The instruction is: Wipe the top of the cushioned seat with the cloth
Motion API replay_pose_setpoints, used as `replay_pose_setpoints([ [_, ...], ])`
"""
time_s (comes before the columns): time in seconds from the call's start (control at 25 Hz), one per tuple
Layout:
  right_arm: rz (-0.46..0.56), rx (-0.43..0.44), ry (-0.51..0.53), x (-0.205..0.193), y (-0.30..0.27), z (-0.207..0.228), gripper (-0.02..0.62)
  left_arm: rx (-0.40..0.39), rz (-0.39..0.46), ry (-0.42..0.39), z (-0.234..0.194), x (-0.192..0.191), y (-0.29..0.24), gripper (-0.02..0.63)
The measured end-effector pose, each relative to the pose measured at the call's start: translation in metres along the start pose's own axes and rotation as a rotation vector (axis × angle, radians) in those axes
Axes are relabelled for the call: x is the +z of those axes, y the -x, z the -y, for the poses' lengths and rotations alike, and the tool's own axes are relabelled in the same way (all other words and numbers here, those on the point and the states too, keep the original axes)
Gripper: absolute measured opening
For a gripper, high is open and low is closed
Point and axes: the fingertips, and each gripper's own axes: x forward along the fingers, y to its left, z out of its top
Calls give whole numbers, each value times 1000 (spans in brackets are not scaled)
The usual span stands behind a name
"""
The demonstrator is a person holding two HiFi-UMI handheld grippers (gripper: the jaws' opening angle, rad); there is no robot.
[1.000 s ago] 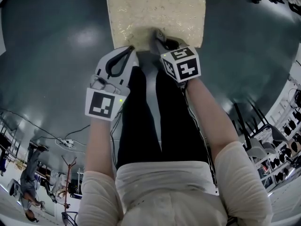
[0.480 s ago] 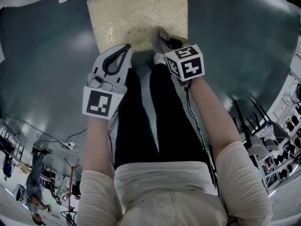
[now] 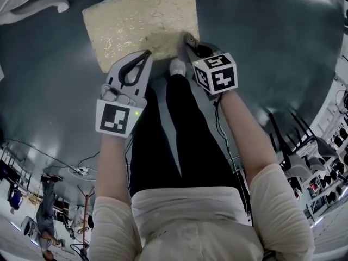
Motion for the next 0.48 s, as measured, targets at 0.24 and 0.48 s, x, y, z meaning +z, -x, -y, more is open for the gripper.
replay_pose_setpoints([
  [0.24, -36, -47, -12, -18, 10, 36, 28, -7, -6, 1, 13, 3, -18, 2],
  [0.48, -79, -123, -29, -34, 26, 60, 28, -11, -25, -45, 27, 6, -18, 2],
])
